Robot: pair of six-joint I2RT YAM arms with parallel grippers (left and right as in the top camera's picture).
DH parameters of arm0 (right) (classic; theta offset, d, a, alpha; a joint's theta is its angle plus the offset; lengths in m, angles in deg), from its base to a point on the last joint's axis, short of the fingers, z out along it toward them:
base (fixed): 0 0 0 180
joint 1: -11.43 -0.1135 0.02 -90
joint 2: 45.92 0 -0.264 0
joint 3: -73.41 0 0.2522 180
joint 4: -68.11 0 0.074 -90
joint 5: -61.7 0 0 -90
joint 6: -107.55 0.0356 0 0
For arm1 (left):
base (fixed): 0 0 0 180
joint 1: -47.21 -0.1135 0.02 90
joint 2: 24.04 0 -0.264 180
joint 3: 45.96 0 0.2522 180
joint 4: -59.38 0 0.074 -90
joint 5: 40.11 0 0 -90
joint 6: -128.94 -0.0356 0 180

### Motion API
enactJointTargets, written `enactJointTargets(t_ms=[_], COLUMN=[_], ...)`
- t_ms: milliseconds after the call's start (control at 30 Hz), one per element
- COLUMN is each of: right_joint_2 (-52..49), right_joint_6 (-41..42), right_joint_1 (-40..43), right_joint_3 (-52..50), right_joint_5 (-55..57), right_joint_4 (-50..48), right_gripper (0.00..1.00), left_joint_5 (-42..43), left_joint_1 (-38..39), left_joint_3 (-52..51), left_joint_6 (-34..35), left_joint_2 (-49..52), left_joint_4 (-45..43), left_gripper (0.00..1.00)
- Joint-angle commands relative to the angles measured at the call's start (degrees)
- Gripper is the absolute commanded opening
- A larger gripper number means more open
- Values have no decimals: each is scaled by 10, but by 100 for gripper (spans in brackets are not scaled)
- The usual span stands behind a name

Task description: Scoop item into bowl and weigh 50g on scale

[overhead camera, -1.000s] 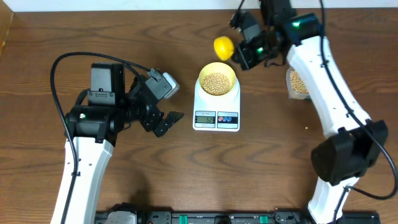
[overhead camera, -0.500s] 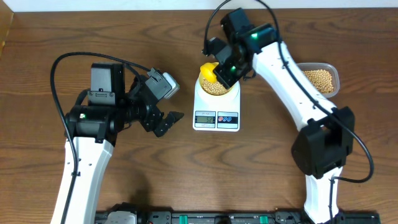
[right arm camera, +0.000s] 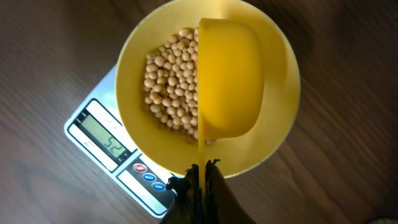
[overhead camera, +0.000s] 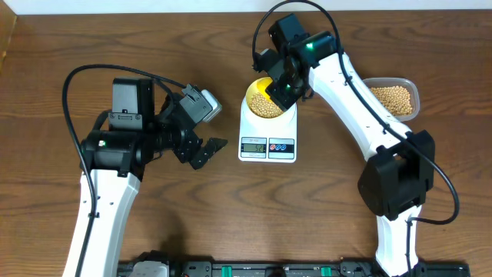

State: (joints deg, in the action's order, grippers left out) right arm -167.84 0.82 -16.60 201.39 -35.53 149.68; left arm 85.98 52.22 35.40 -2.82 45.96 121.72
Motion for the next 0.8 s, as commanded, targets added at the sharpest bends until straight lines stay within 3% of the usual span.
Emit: enactJointTargets(t_ms=[0, 767], right_joint_2=[-1, -22], right_joint_6=[-7, -7], right_joint_1=[-2, -5], right_joint_3=[4, 4], right_joint_5=[13, 13], right_joint_4=[0, 3], right_gripper=[1, 1], left_joint_5=[5, 5], left_joint_1=[-2, -2], left_joint_3=[9, 8], left_joint_6=[7, 7], left_joint_2=[0, 0], left_joint_4=[0, 0], left_gripper=[99, 99])
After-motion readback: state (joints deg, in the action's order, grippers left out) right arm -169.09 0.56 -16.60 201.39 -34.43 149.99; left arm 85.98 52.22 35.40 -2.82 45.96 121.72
